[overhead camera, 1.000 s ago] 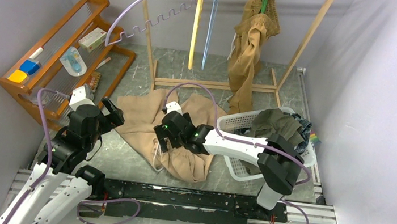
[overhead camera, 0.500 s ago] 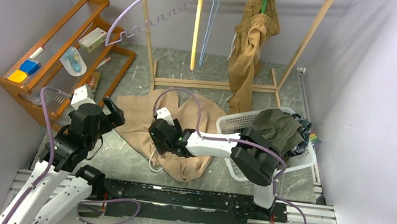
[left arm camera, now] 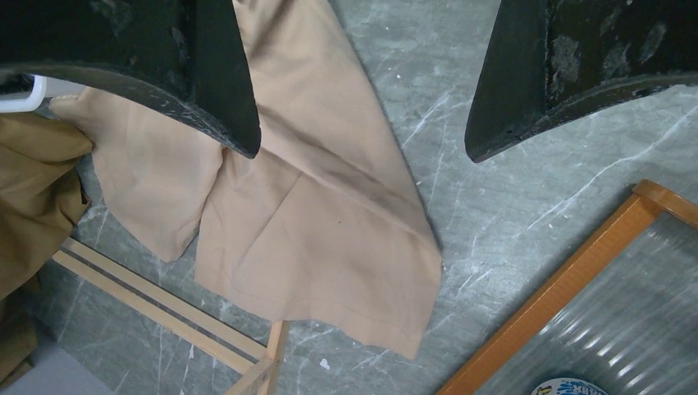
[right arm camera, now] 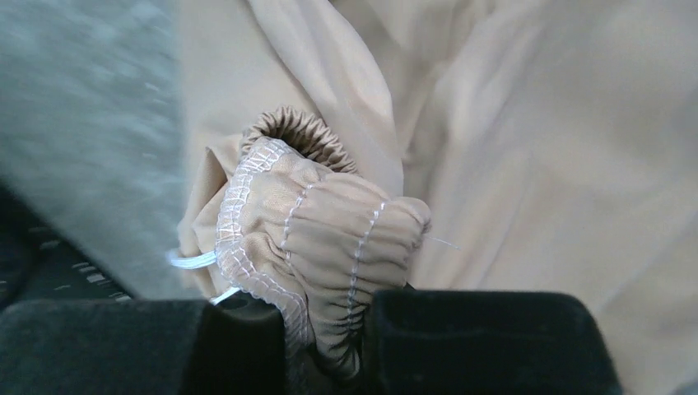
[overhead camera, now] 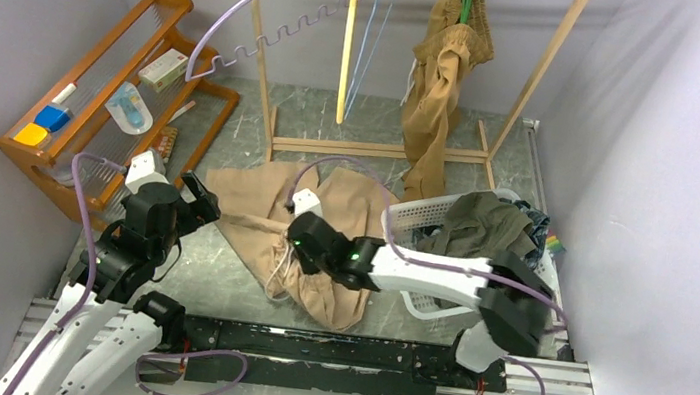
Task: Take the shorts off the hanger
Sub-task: Pick up the shorts at the center of the board.
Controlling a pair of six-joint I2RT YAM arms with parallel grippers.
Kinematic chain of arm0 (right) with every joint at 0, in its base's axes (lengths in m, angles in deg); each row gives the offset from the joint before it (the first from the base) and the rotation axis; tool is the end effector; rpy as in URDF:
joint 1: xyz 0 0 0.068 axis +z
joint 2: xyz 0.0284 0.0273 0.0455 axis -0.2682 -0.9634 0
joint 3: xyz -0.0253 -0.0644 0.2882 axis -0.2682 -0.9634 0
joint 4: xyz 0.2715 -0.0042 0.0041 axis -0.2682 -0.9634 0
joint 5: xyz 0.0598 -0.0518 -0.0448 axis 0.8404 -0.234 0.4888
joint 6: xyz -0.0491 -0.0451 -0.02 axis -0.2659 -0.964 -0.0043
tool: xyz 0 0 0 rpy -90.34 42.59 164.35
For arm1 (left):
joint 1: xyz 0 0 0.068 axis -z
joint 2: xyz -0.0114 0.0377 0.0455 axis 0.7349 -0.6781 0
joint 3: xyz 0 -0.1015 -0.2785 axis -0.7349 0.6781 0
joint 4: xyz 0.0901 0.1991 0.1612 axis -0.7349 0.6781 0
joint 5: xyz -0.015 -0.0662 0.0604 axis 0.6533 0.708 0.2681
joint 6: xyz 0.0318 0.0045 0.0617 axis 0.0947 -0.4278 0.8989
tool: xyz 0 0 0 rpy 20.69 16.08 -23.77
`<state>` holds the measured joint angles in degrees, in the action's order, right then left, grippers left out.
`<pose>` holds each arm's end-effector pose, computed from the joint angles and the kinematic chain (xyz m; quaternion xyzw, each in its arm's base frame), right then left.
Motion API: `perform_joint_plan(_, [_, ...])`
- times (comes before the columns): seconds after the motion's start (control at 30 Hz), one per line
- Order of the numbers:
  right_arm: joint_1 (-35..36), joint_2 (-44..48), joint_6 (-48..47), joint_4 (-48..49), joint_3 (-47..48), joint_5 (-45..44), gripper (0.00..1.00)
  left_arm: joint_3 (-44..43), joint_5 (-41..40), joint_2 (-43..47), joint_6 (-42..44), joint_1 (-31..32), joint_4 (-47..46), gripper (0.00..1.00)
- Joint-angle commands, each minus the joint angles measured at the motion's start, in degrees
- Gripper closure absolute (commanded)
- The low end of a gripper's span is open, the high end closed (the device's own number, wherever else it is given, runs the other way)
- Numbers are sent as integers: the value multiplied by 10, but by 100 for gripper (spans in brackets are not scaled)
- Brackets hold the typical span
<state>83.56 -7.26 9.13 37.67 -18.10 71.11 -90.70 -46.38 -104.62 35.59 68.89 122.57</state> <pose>0.1566 0.3393 0.1960 -0.3042 0.8729 0.1422 0.3539 0.1174 -0.0204 0.2982 -0.2520 0.8179 -0.0885 0.5097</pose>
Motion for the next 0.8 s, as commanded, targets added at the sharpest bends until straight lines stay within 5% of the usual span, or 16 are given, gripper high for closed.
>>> perform_joint_plan(0.0, [3, 155, -21, 7, -1, -2, 100, -8, -2, -2, 4, -2, -2, 2])
perform_joint_plan(0.37, [3, 418, -36, -54, 3, -59, 100, -3, -4, 20, 2, -1, -8, 3])
perform_joint_plan(0.53, [3, 459, -61, -92, 71, -59, 100, -4, -2, 16, 3, -1, -7, 3])
perform_joint_plan(0.77, [3, 446, -124, -177, 189, -242, 100, -3, 0, 11, 4, -1, -9, 3])
